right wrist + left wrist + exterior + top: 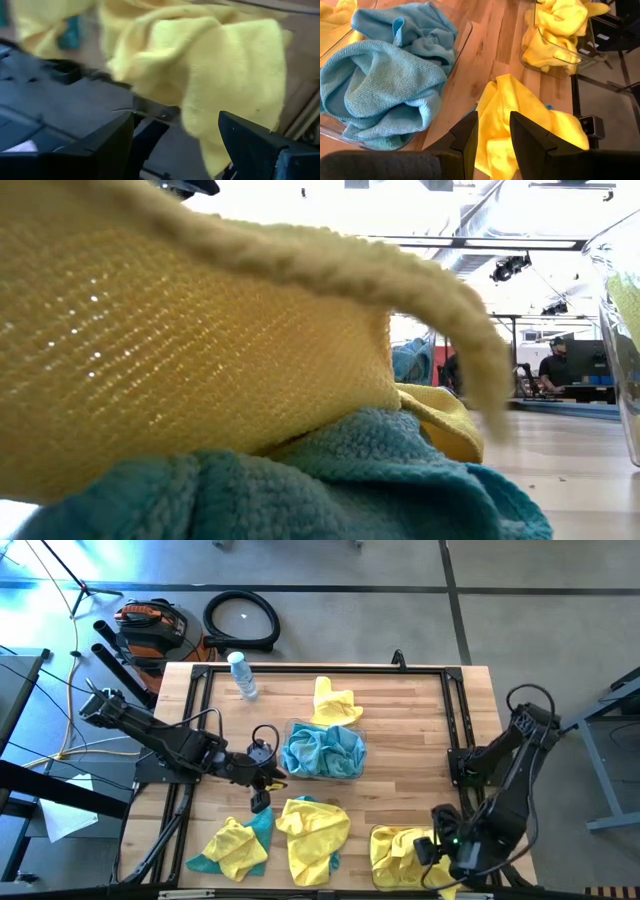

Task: Sort microfiber towel by color & place in baskets
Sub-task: Put the yellow towel in the bottom transparent bin

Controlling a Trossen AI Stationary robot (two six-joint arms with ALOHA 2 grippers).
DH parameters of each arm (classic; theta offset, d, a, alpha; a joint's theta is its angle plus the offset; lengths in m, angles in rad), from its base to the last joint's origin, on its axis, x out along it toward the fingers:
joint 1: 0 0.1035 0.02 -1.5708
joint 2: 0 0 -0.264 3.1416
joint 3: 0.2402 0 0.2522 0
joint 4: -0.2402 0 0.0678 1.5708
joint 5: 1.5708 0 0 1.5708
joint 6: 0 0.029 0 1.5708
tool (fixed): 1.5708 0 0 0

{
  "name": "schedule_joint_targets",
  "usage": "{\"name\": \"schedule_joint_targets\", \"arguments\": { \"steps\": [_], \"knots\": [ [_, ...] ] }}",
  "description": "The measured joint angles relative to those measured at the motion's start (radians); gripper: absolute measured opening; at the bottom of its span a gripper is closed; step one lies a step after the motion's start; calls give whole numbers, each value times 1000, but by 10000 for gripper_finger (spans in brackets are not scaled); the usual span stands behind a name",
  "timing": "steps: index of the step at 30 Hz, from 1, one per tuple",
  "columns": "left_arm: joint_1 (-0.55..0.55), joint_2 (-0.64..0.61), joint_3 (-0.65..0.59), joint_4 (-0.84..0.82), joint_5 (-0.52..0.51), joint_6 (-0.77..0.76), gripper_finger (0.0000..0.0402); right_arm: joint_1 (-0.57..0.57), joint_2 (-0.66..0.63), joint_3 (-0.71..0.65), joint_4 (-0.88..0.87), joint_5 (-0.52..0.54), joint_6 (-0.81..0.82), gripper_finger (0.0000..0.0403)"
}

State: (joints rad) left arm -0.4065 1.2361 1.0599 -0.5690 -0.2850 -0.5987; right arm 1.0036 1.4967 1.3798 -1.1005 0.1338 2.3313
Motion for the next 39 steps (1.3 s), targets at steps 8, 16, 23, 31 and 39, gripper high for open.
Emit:
{"name": "schedule_joint_targets", "arguments": {
  "steps": [8, 16, 23, 31, 39],
  "knots": [
    [0, 12, -1, -3, 9, 0, 99, -10, 141, -74, 0, -82, 32, 287],
    [0, 15, 0, -1, 14, -1, 99, -58, 270, -170, 88, -125, -10, 287],
    [0, 15, 0, -1, 13, -21, 99, -81, 365, -194, 115, -135, -40, 287],
    [0, 15, 0, -1, 13, -26, 99, -81, 338, -140, -17, -117, -44, 287],
    [0, 15, 0, -1, 13, -26, 99, -79, 309, 63, -269, -116, -71, 287]
  ]
}}
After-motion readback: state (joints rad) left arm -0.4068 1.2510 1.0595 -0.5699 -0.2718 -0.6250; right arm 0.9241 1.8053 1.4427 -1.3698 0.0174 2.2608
